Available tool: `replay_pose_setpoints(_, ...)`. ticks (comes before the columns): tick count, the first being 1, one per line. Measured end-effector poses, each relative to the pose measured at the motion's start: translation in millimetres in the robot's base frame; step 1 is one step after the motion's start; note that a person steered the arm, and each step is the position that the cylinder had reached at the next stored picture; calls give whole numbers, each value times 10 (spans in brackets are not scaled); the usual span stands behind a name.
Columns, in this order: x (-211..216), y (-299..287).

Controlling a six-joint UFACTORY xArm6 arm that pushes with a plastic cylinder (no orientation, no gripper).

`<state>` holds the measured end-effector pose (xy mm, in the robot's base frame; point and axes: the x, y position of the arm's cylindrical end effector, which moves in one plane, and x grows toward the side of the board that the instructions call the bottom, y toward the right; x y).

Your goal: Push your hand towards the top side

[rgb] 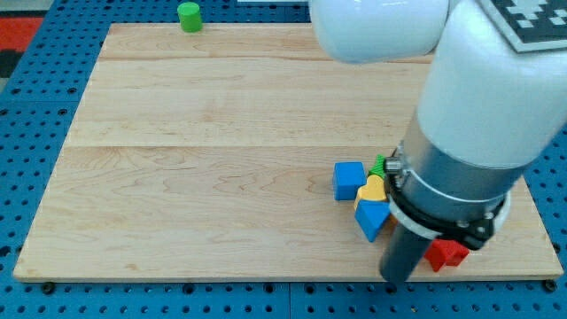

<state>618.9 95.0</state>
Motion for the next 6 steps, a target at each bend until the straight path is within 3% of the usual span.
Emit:
replay_pose_setpoints(2, -329, -1253)
replay_pose_setpoints(3, -806, -1527)
replay_pose_setpoints(5, -1957, -1507)
replay_pose_setpoints(6, -2495, -1081)
